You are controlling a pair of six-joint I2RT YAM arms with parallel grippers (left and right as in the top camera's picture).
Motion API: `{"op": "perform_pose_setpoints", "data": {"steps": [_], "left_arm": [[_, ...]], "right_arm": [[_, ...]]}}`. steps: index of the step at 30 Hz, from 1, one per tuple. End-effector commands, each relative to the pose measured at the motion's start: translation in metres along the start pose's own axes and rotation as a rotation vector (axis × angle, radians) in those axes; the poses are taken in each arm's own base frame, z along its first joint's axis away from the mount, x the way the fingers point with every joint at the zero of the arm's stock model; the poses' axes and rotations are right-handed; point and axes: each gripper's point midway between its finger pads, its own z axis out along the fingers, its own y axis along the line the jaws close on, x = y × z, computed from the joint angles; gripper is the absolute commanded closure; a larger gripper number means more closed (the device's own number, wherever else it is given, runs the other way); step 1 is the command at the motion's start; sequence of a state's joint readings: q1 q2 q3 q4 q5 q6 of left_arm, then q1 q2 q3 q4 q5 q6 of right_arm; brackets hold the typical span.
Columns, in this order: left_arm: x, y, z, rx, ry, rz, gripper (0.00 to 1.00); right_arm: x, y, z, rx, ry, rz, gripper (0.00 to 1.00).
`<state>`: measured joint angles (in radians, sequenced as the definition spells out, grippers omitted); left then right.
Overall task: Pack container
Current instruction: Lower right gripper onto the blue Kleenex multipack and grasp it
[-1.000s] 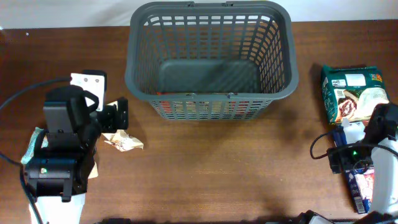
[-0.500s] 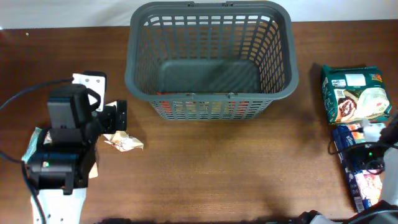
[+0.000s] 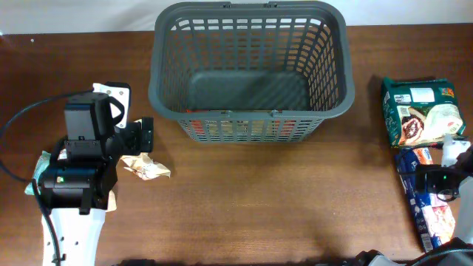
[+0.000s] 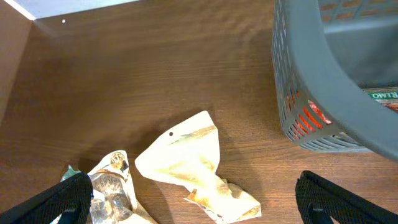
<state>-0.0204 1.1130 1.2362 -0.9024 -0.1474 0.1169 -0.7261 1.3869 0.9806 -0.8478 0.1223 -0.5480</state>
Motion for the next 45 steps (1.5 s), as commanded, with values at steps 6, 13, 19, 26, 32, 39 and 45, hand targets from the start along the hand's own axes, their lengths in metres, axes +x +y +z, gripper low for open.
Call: {"op": "perform_pose_setpoints", "data": {"steps": [6,13,19,26,32,39,45], "left_arm": [[-0.001,0.001,-0.001,-0.008,0.001,0.022,0.01],[-0.001,0.001,-0.001,-0.008,0.004,0.023,0.01],[0.0,0.001,-0.001,-0.007,0.007,0.023,0.01],[0.004,0.0,-0.001,-0.005,0.023,0.026,0.01],[0.01,0.0,-0.001,-0.002,0.046,0.029,0.01],[0.013,0.0,-0.001,-0.001,0.058,0.031,0.01],[0.016,-0.001,-0.001,0.001,0.07,0.033,0.01]], "right_arm": [[-0.003,0.0,0.002,-0.011,-0.014,0.01,0.01],[0.012,0.013,0.012,-0.054,0.018,-0.268,0.03],[0.02,0.02,0.026,-0.06,0.021,-0.359,0.01],[0.019,0.023,0.039,-0.045,-0.012,-0.355,0.01],[0.016,0.038,0.048,-0.09,-0.07,-0.353,0.01],[0.009,0.049,0.055,-0.135,-0.131,-0.299,0.01],[0.011,0.056,0.072,-0.183,-0.1,-0.27,0.01]]}}
